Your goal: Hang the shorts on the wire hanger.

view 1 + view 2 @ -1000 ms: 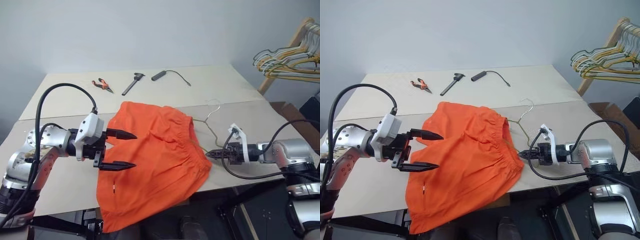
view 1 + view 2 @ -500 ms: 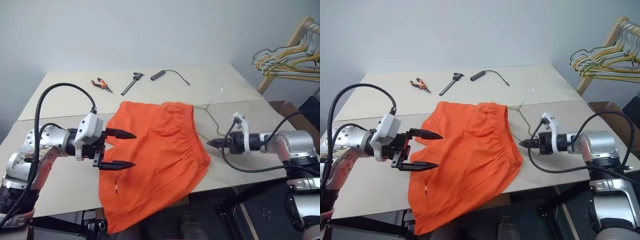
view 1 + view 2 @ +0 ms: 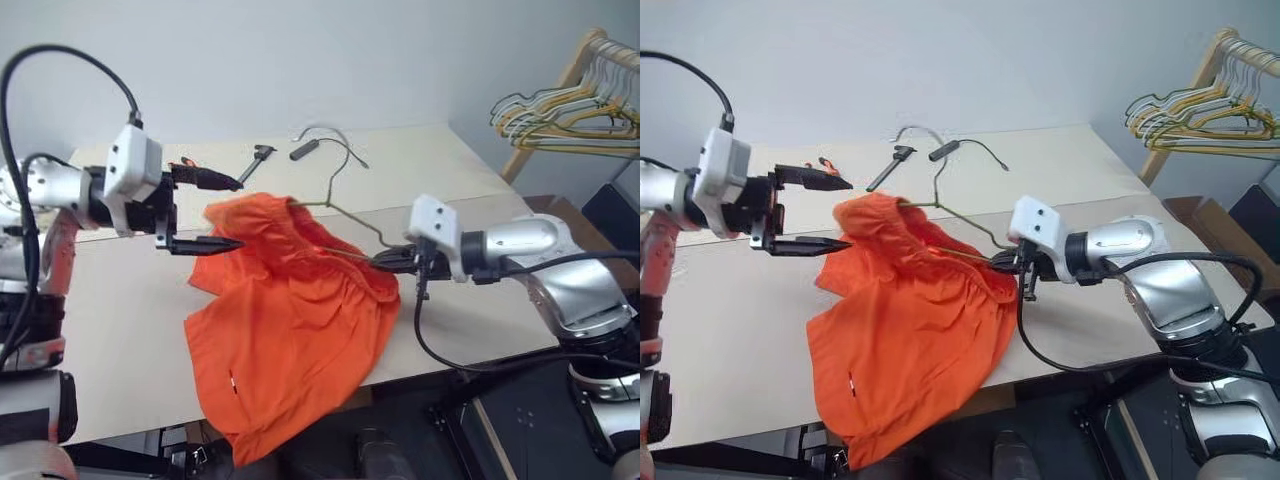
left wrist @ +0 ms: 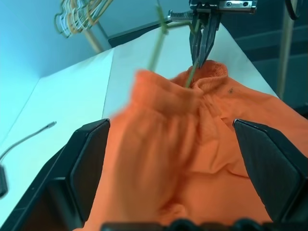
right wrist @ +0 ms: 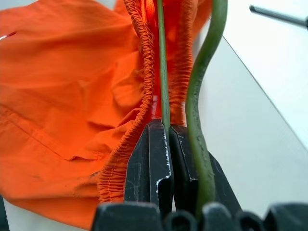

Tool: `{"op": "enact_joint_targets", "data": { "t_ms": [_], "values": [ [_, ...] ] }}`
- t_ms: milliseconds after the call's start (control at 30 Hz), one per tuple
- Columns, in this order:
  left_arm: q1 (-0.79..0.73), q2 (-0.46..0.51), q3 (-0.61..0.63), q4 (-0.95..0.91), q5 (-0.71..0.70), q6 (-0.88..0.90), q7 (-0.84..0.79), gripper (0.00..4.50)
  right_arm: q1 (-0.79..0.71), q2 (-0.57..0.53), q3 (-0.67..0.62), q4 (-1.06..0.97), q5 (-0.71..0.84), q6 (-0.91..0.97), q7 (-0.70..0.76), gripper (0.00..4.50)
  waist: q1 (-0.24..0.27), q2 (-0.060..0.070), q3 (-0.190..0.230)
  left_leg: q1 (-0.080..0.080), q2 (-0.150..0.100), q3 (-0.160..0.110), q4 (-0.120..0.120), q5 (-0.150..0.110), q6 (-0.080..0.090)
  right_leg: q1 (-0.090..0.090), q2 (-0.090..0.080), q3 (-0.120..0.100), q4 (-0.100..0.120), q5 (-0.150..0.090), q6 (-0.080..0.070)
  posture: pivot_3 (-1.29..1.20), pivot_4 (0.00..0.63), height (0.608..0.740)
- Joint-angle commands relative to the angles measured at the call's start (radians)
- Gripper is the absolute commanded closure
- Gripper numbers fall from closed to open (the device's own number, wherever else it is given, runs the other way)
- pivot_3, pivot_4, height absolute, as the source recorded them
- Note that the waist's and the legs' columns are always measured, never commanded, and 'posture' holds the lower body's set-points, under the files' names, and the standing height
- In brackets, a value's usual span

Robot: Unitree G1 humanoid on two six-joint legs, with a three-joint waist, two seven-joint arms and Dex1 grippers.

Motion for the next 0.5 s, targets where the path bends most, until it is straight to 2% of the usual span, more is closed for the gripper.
{"op": "enact_joint_targets", "data": {
  "t_ms": [33,167,433,500],
  "values": [
    [-0.059,0.024,-0.023,0.046,0.036,-0.059,-0.074,0.05,-0.055,-0.002,0.004,-0.045,0.004,-0.01,0.031,4.5,-0.005,0.0,0.0,-0.001,0.0,0.0,0.0,0.0,0.0,-0.002,0.0,0.0,0.001,0.0,0.0,-0.1,0.009,0.74],
    [-0.072,0.056,-0.132,0.113,0.069,-0.142,-0.107,0.05,-0.086,-0.003,0.016,-0.036,0.02,0.015,0.065,4.5,-0.013,0.0,0.0,-0.001,0.0,0.0,0.001,0.0,0.0,-0.002,0.0,0.0,0.001,0.0,0.0,-0.1,0.01,0.74],
    [-0.095,-0.014,-0.229,0.237,0.242,-0.274,-0.104,0.05,-0.121,0.005,0.028,-0.032,0.032,0.055,0.095,4.5,-0.024,0.0,-0.001,-0.004,0.0,0.0,0.001,0.0,0.0,-0.005,0.0,0.0,0.002,0.0,0.0,-0.12,0.016,0.74],
    [-0.092,-0.027,-0.242,0.246,0.266,-0.295,-0.106,0.44,-0.127,0.008,0.025,-0.038,0.042,0.074,0.097,4.5,-0.026,0.0,-0.001,-0.005,0.0,0.0,0.001,0.0,0.0,-0.007,0.0,0.0,0.002,0.0,0.0,-0.13,0.021,0.74]
  ]
}}
